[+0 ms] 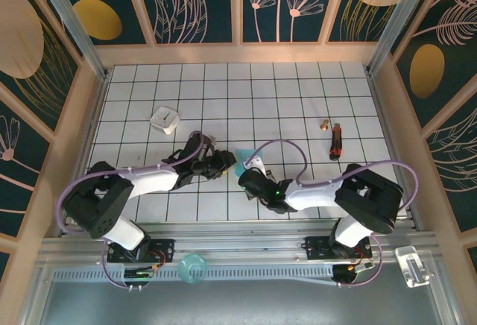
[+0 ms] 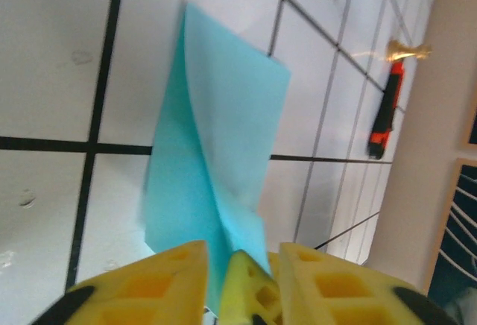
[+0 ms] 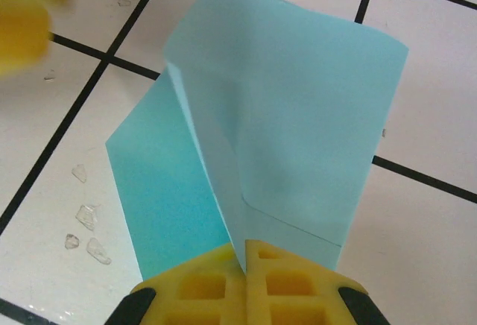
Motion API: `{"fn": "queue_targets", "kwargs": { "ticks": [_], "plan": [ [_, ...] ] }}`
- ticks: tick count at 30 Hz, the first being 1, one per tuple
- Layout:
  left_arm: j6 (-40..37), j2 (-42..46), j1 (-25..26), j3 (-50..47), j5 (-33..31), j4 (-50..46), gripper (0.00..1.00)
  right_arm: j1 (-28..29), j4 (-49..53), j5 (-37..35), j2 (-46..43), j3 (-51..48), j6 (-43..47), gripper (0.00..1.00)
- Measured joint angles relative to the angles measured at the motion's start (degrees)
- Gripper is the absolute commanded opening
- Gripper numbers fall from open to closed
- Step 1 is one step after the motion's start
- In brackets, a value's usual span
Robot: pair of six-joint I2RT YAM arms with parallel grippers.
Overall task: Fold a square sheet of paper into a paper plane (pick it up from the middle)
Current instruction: Fourth fold the wing at the center of the table.
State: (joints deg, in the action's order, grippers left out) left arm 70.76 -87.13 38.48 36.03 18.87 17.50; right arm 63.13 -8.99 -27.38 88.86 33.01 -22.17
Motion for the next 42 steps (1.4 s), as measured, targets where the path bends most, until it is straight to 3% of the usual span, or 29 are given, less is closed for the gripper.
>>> {"fn": "queue_targets", "kwargs": {
  "ticks": [10, 25, 42],
  "plan": [
    [-0.68, 4.68, 0.00, -2.40, -2.23, 0.04, 0.34, -3.91, -12.28, 9.46, -5.07, -9.99, 0.33, 0.00],
    [2.12, -1.40, 2.58, -5.14, 1.70, 9.57, 0.23, -6.71, -24.90, 16.79, -9.22, -19.34, -9.55, 0.02],
    [2.84, -7.67, 4.76, -4.61, 3.17, 16.70, 0.11, -11.23, -33.53, 22.62, -7.39, -23.28, -17.33, 0.02]
  ]
}}
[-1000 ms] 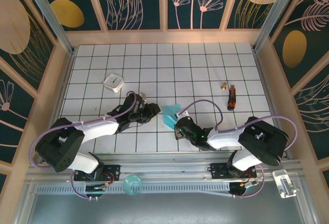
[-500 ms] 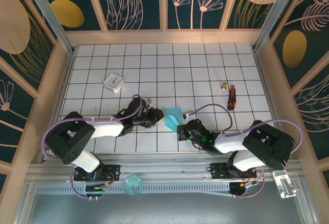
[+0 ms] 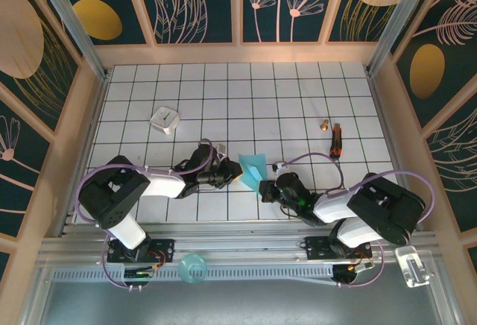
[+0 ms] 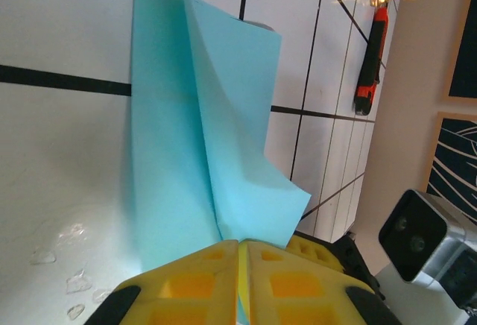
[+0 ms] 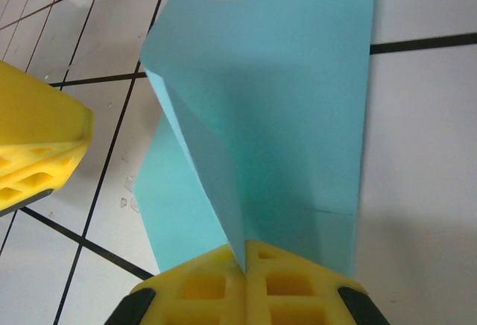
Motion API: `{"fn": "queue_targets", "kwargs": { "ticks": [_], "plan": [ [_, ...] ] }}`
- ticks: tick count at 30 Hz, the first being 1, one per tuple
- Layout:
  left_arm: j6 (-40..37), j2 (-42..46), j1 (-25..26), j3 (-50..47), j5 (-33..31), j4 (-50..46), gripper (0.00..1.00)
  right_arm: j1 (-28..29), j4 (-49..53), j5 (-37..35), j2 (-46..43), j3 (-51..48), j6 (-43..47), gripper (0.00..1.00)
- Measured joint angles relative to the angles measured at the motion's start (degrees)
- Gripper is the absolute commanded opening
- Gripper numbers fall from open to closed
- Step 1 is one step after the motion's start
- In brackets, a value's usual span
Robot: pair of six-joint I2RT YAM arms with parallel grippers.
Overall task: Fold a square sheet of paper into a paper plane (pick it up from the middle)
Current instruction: Fourth fold the wing at the center of the table.
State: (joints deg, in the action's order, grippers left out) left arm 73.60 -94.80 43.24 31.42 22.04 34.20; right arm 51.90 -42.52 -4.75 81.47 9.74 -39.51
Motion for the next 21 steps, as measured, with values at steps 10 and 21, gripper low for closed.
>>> {"fn": "queue_targets", "kwargs": {
  "ticks": [10, 21],
  "plan": [
    [0.00, -2.82, 0.00, 0.02, 0.07, 3.45, 0.10, -2.32, -3.32, 3.52, 0.87, -1.11, -4.81, 0.02],
    [-0.07, -6.75, 0.00, 0.13, 0.26, 5.66, 0.09, -4.68, -8.83, 8.33, 2.10, -3.34, -11.63, 0.01]
  ]
}}
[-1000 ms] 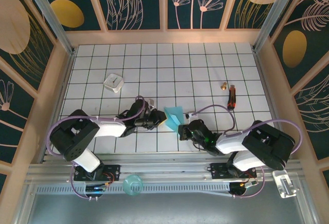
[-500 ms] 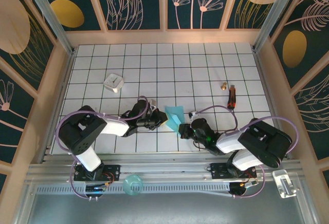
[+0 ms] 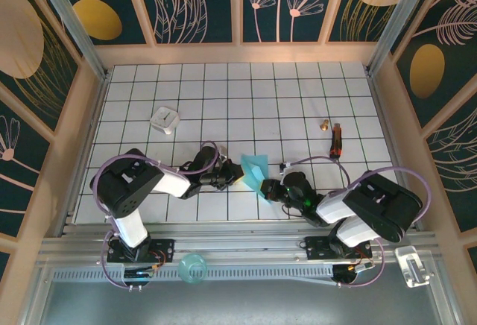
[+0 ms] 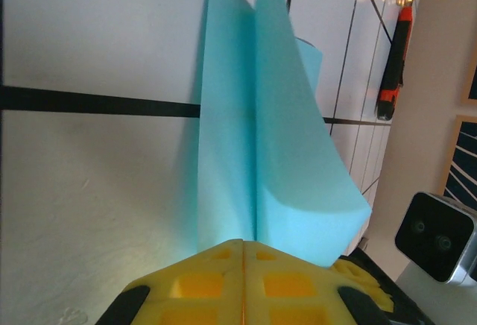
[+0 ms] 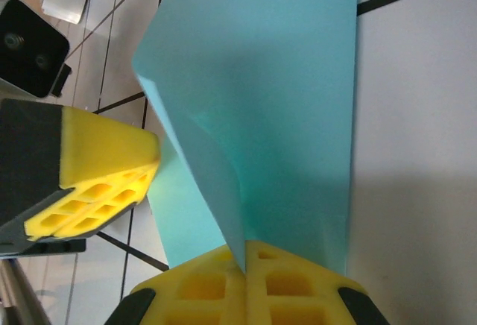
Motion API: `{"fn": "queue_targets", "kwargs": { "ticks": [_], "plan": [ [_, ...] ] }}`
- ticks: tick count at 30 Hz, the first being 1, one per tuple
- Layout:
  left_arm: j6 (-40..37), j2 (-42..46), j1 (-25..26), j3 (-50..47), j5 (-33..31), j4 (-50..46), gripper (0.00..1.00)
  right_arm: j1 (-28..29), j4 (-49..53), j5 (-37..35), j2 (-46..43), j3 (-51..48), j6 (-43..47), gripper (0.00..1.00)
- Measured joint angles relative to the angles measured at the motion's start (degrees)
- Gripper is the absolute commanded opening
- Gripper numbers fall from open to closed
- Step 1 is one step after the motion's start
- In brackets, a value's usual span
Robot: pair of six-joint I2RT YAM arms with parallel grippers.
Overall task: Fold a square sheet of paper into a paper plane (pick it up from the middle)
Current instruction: Fourth fold the wing at the center of the table.
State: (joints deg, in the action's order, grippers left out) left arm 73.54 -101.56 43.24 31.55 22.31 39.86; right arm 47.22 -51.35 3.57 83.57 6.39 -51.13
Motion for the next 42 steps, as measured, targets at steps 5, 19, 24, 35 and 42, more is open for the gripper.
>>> {"fn": "queue_targets", "kwargs": {
  "ticks": [5, 19, 24, 35, 42],
  "plan": [
    [-0.50, -0.35, 0.00, 0.02, -0.02, 0.07, 0.09, -0.83, -4.07, 2.12, 2.89, -0.04, -3.06, 0.01],
    [-1.92, -1.66, 0.00, 0.02, -0.04, 0.24, 0.08, -1.92, -16.65, 5.53, 10.34, -1.77, -12.98, 0.04],
    [-1.97, -1.68, 0.00, 0.00, -0.07, 0.24, 0.09, -1.92, -21.11, 5.49, 12.26, -3.34, -16.98, 0.04],
    [-7.32, 1.68, 0.07, 1.53, -3.15, -4.96, 0.29, -1.90, -10.82, 4.15, 6.05, -2.14, -18.25, 0.04],
    [-13.20, 3.82, 0.07, 6.84, -4.39, -10.10, 0.25, -2.12, -8.37, 4.02, 5.16, -1.20, -17.27, 0.08]
  ]
}}
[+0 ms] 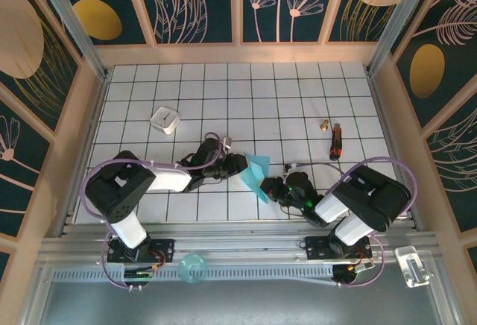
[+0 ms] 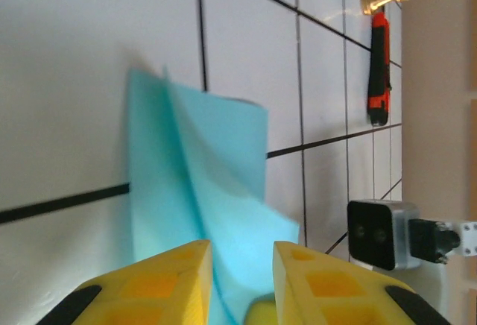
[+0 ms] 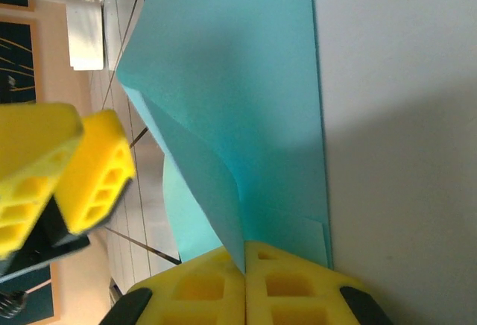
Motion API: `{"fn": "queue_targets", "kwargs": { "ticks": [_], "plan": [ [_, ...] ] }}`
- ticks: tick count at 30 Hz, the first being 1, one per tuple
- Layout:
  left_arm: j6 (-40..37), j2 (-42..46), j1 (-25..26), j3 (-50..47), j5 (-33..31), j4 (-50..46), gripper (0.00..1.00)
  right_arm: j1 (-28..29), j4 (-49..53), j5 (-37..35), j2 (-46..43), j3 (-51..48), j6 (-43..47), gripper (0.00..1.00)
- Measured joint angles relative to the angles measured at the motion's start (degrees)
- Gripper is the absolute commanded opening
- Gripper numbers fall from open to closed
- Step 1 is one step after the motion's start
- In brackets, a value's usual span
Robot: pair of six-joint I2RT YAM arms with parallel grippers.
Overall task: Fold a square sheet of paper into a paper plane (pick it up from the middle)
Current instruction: Fourth fold the wing at the center of the table.
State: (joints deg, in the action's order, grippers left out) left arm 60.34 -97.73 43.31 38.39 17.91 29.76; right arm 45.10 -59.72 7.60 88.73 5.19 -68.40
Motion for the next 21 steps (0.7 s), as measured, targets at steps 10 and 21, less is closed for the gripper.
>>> {"fn": "queue_targets", "kwargs": {
  "ticks": [10, 21],
  "plan": [
    [-5.07, -0.70, 0.00, 3.41, 1.84, -3.61, 0.10, -0.98, 7.78, -0.09, -4.13, 1.86, 9.38, 0.08],
    [-5.18, -5.92, 0.00, 3.50, 6.43, -2.34, 0.05, -2.27, 20.70, -0.66, -7.58, 8.28, 25.27, 0.13]
  ]
}}
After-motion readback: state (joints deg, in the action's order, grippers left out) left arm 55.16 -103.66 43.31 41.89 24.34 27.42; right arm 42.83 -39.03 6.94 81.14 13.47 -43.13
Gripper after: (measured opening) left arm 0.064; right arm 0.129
